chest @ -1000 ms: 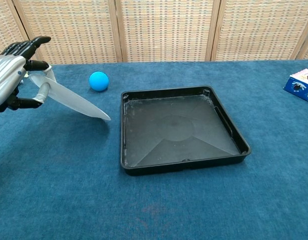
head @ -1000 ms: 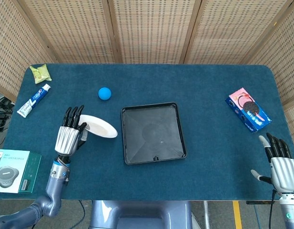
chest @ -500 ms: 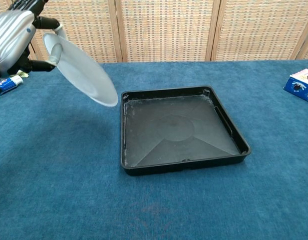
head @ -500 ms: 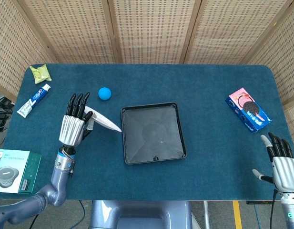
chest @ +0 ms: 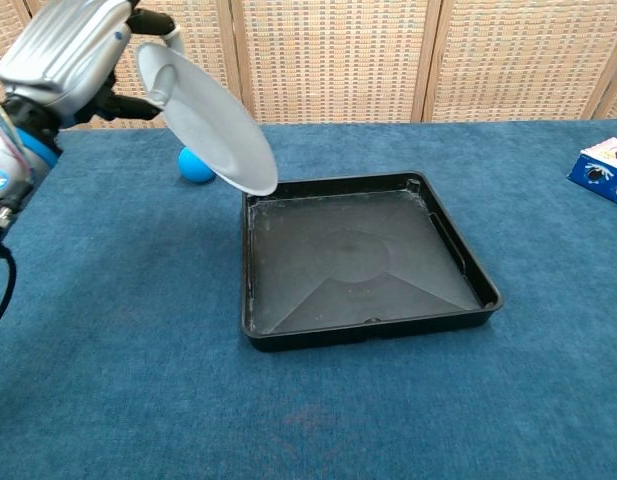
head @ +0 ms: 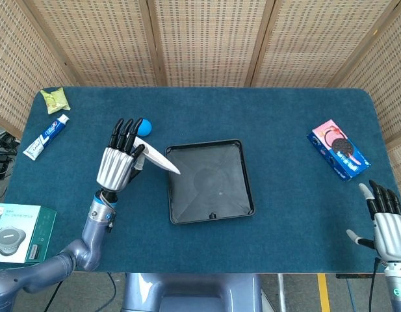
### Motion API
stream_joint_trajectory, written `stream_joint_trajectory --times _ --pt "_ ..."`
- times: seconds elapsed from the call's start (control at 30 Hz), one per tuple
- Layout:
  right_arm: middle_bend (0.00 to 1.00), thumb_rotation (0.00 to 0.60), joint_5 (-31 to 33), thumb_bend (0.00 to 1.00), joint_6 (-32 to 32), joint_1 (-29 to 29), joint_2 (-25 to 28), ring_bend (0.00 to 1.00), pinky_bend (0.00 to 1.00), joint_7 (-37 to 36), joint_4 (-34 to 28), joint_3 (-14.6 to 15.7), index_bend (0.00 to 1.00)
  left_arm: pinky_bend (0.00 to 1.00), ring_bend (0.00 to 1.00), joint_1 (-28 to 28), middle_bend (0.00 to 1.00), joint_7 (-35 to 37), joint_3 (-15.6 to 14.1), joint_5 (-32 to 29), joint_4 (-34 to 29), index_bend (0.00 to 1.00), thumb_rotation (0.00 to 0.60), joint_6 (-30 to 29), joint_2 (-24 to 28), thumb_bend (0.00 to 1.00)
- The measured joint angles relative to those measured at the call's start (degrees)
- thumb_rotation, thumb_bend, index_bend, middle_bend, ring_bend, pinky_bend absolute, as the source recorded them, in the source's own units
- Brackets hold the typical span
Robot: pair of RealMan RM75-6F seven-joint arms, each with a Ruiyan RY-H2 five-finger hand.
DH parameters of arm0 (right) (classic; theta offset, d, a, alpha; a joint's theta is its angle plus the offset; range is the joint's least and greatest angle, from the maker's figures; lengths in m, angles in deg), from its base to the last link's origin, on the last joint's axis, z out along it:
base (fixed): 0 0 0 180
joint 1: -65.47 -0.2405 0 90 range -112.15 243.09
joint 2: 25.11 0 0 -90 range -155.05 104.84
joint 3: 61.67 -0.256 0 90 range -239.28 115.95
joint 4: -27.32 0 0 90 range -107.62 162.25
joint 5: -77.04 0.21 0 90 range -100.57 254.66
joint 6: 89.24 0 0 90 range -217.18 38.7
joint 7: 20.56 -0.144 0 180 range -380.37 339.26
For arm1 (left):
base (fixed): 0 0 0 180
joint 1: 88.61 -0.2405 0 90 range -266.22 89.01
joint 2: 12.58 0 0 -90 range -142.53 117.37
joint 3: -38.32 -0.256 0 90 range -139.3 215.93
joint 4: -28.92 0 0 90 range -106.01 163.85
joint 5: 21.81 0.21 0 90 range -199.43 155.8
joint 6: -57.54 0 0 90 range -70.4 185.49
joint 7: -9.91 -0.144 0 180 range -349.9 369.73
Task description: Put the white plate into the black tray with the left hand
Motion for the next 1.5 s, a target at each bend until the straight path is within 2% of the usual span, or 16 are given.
stream_joint_trajectory --times 0.5,1.17,1.27,1.37,1.43,1.5 --pt "0.0 0.6 2.4 0.17 1.7 -0.4 -0.7 0.0 0.0 -0.9 2.2 -0.8 0.08 0.0 0.0 11.3 0.0 -0.9 2.0 0.9 6.1 0.84 0.6 5.3 -5.4 0.31" --pt "0.0 0.6 3.0 0.17 2.6 -0.5 -1.1 0.0 0.0 -1.0 2.9 -0.8 0.08 0.0 0.0 21.0 0.0 0.9 1.2 0.3 20.9 0.79 0.6 9.5 -15.8 0.31" --pt "0.0 0.6 3.1 0.17 2.8 -0.6 -1.2 0.0 0.0 -0.9 3.0 -0.8 0.08 0.0 0.0 21.6 0.0 1.1 0.6 0.1 22.4 0.72 0.6 10.1 -16.7 0.29" --pt "0.0 0.6 3.1 0.17 3.0 -0.6 -1.3 0.0 0.0 -0.8 3.1 -0.7 0.08 0.0 0.0 21.6 0.0 1.2 -0.6 0.3 23.3 0.48 0.6 10.5 -17.0 0.17" --pt "0.0 0.6 3.1 0.17 3.0 -0.6 -1.3 0.0 0.0 -0.8 3.1 -0.7 0.08 0.0 0.0 21.3 0.0 1.2 -1.6 0.5 23.7 0.29 0.6 10.8 -17.0 0.07" --pt "0.0 0.6 3.0 0.17 2.8 -0.5 -1.3 0.0 0.0 -0.7 3.1 -0.6 0.08 0.0 0.0 20.8 0.0 1.4 -2.6 0.7 23.7 0.18 0.6 11.2 -16.7 0.03"
